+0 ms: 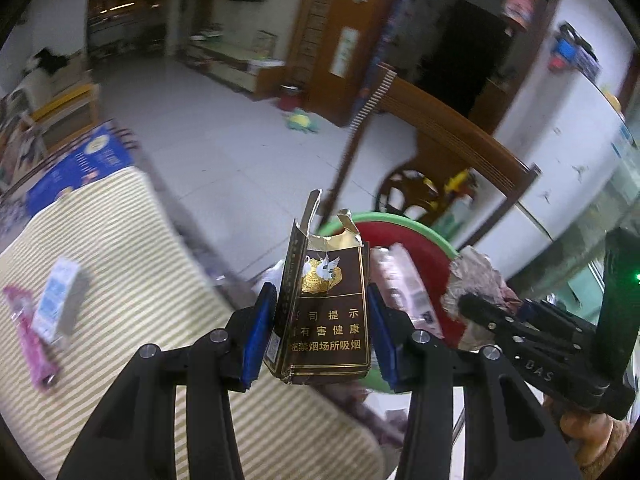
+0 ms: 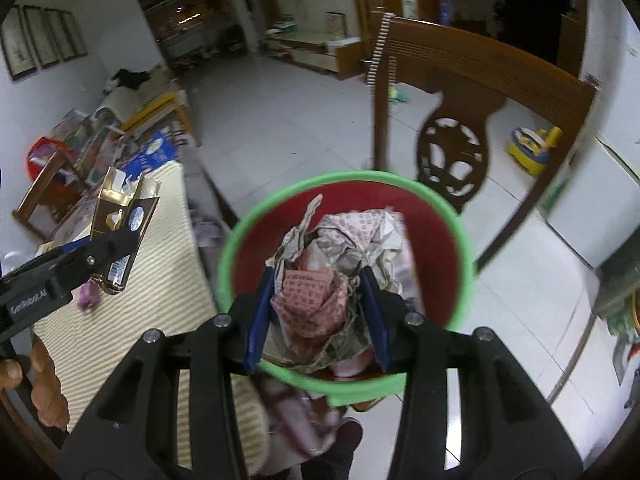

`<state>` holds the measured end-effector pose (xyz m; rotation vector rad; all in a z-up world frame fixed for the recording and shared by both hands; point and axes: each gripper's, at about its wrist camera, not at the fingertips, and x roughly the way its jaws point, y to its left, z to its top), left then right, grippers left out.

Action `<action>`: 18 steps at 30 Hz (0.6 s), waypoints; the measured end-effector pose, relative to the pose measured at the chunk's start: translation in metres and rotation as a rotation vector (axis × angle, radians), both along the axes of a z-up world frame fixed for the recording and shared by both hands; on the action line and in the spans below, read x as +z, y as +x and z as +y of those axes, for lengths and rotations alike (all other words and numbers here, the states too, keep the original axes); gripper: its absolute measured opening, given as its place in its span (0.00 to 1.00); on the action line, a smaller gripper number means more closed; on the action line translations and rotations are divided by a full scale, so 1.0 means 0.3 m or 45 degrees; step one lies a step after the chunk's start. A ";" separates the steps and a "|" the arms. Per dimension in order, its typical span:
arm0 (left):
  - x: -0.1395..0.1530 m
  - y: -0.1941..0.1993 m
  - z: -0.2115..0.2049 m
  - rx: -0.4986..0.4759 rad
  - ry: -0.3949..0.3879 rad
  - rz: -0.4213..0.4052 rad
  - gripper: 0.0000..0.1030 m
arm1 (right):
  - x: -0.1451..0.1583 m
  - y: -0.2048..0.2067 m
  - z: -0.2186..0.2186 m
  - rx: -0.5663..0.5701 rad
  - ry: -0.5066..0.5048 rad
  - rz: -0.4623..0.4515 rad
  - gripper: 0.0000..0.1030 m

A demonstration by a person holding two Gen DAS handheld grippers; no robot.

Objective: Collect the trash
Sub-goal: 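Open both grippers to drop the cigarette box and pink paper into the bucket, then move both tools back over the table toward the last trash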

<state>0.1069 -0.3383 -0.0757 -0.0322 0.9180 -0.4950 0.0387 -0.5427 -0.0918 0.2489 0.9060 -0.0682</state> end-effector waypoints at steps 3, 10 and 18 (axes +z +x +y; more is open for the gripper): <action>-0.006 0.018 -0.073 -0.040 0.008 -0.003 0.59 | -0.016 0.005 -0.043 -0.037 -0.030 -0.002 0.45; -0.009 0.042 0.030 0.084 0.050 -0.050 0.79 | -0.028 0.059 -0.072 -0.088 -0.030 -0.019 0.70; -0.139 0.079 0.561 0.635 0.149 0.094 0.79 | -0.011 0.160 0.111 0.003 -0.033 -0.062 0.76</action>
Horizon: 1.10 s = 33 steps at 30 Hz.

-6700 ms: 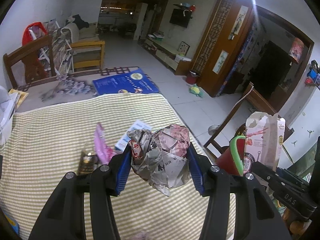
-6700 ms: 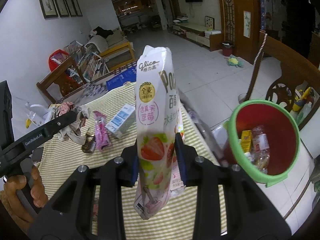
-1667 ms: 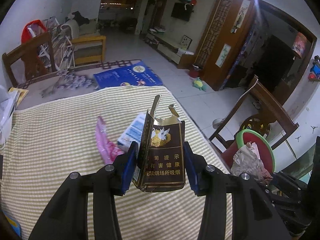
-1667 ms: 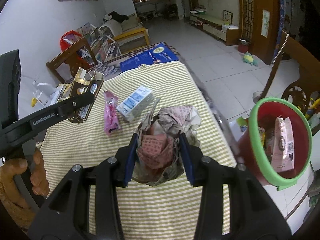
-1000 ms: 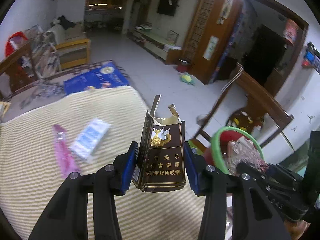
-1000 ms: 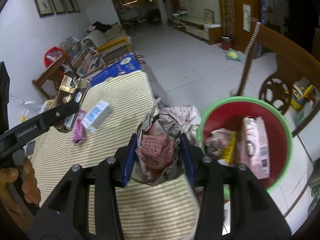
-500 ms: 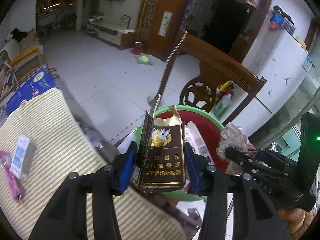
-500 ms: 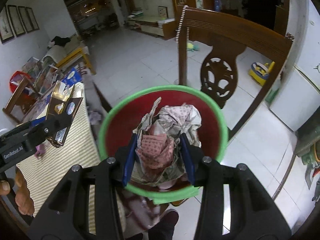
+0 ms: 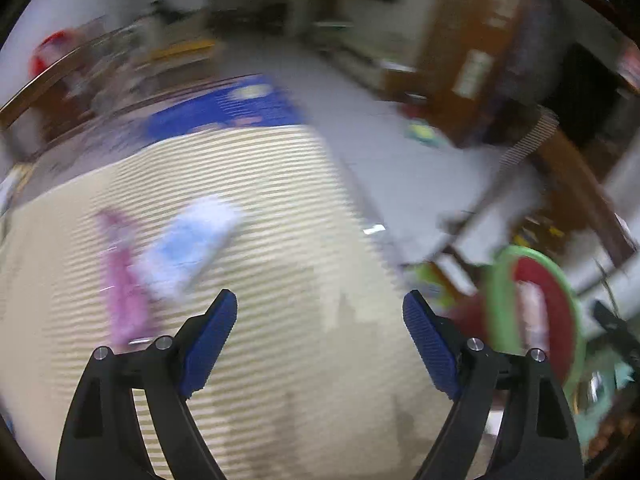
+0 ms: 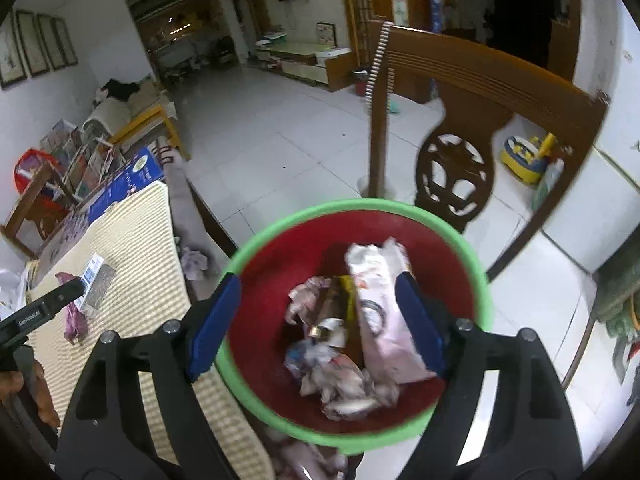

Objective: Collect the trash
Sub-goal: 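Move both tools back over the table toward the last trash, then grasp the pink plastic wrapper with the left gripper while the right gripper grasps the milk carton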

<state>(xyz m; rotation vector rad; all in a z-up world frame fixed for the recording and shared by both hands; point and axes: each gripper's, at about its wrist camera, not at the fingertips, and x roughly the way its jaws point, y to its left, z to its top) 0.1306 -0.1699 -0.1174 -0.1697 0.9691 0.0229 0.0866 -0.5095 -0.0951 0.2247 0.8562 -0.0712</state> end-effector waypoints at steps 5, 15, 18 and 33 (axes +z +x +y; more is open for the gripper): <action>-0.070 -0.014 0.282 0.235 0.045 0.066 0.79 | 0.013 0.082 0.171 0.115 0.078 0.000 0.78; -0.262 0.023 0.497 0.247 -0.029 0.247 0.77 | -0.062 0.357 0.681 0.296 0.219 0.178 0.83; -0.278 0.045 0.504 0.204 -0.077 0.231 0.69 | -0.121 0.432 0.821 0.323 0.268 0.271 0.83; -0.202 -0.049 0.646 0.261 -0.066 0.100 0.25 | -0.309 0.532 1.204 0.436 0.168 0.500 0.89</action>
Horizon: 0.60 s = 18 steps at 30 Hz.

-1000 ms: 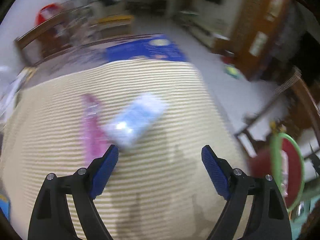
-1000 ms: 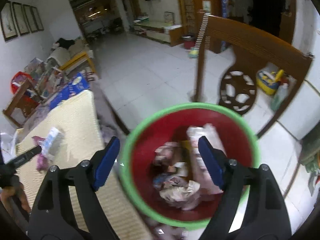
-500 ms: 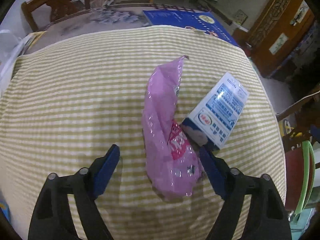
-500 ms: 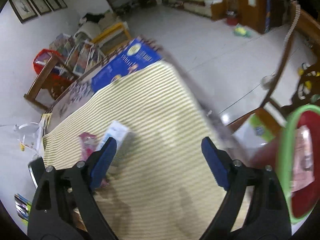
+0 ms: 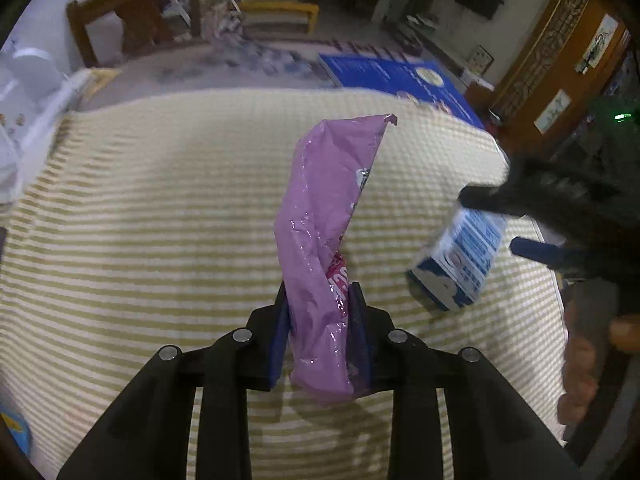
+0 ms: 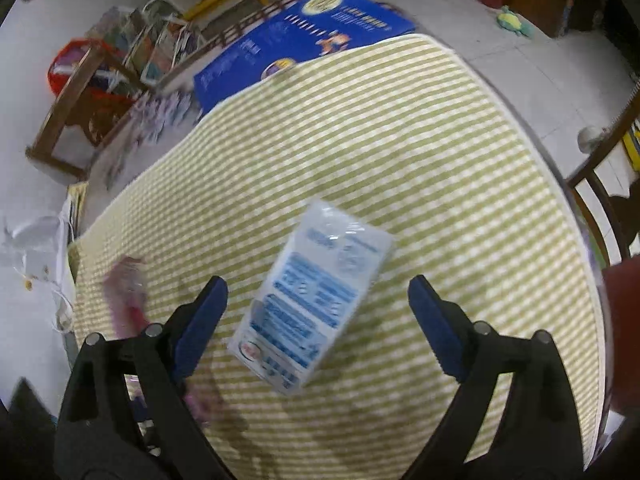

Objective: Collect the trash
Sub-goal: 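Grasp the pink plastic wrapper with the left gripper while the right gripper grasps the milk carton, then carry the pink wrapper with the left gripper while the right gripper carries the milk carton to the bucket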

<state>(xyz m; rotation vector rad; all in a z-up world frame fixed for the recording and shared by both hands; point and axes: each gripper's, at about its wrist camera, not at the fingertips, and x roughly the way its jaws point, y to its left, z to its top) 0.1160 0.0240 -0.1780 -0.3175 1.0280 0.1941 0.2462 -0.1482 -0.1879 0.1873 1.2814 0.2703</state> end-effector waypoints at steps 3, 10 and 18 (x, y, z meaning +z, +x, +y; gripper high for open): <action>0.036 -0.003 0.029 0.029 0.027 -0.039 0.25 | -0.017 -0.001 0.045 0.055 -0.052 -0.009 0.90; 0.085 -0.011 0.035 0.027 0.049 -0.084 0.25 | -0.020 -0.024 0.064 0.188 -0.109 -0.050 0.59; 0.156 -0.003 -0.029 -0.043 0.057 -0.151 0.25 | 0.122 -0.136 -0.082 0.207 -0.009 -0.156 0.55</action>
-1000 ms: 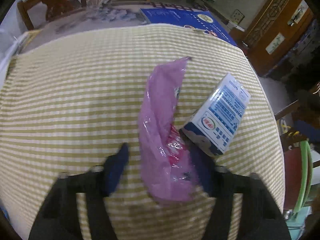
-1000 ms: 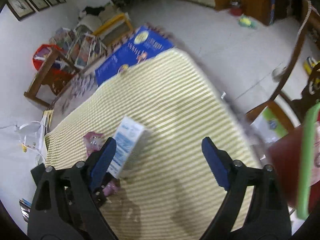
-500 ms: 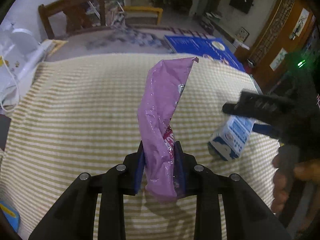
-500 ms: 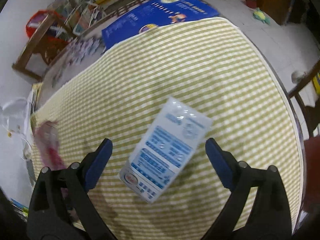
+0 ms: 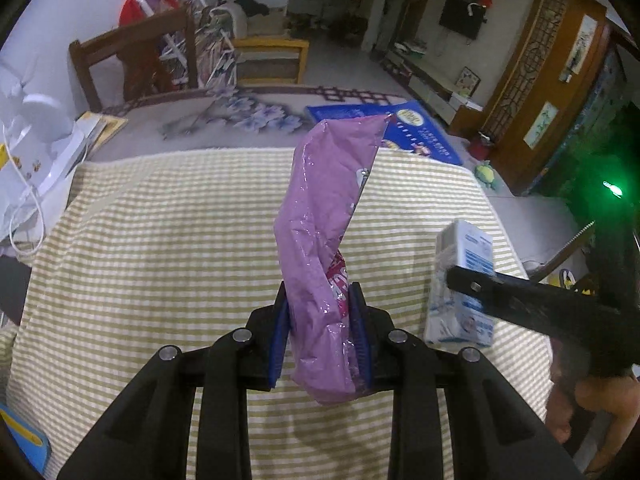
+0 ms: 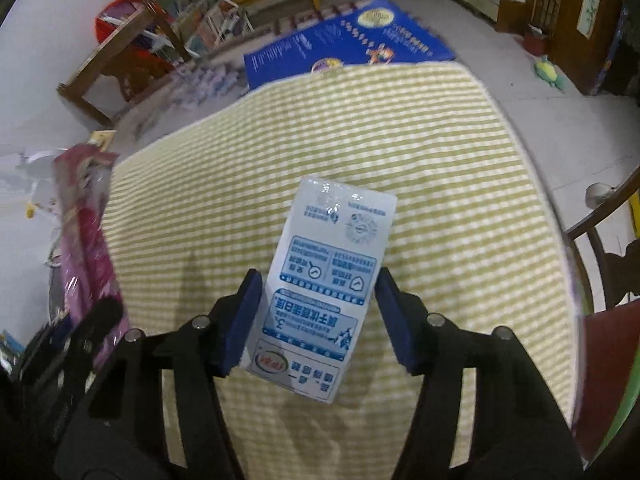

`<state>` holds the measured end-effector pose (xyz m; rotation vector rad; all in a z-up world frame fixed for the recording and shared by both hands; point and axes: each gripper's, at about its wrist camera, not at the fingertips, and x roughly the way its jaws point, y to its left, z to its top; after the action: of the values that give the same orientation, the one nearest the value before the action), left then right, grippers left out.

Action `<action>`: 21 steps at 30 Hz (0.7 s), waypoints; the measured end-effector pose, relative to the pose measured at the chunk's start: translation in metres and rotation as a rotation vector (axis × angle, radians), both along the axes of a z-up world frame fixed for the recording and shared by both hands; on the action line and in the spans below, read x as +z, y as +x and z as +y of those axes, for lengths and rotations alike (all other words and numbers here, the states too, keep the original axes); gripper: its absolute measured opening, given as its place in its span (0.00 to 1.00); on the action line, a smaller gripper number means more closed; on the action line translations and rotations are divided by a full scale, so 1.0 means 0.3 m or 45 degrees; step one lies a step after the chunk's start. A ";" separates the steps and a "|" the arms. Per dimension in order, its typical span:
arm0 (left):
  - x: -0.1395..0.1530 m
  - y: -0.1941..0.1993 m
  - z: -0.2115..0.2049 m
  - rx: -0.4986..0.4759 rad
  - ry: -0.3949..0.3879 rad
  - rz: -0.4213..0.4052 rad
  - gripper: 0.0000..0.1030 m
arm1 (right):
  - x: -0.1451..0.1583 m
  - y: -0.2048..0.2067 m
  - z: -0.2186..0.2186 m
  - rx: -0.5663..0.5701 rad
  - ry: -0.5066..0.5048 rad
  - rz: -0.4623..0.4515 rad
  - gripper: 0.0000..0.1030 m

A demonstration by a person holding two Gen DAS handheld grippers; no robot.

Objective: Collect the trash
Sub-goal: 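Carry the pink wrapper with the left gripper while the right gripper carries the milk carton to the bucket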

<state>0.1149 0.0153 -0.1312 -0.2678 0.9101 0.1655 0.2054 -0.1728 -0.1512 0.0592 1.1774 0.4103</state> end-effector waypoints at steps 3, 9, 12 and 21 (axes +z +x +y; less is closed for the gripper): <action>0.032 -0.006 -0.038 -0.031 0.006 -0.027 0.25 | 0.064 -0.053 -0.090 -0.030 0.024 -0.053 0.55; 0.114 -0.025 -0.168 -0.143 0.025 -0.090 0.25 | 0.180 -0.165 -0.278 -0.150 0.038 -0.194 0.55; 0.158 -0.036 -0.252 -0.218 0.031 -0.124 0.25 | 0.252 -0.236 -0.372 -0.211 0.028 -0.292 0.55; 0.231 -0.066 -0.522 -0.457 0.036 -0.178 0.25 | 0.299 -0.363 -0.613 -0.389 -0.002 -0.394 0.55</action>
<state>0.0953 -0.1413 -0.0619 -0.0855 0.8020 -0.1702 0.0965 -0.3567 -0.0616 0.1665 0.8460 0.1414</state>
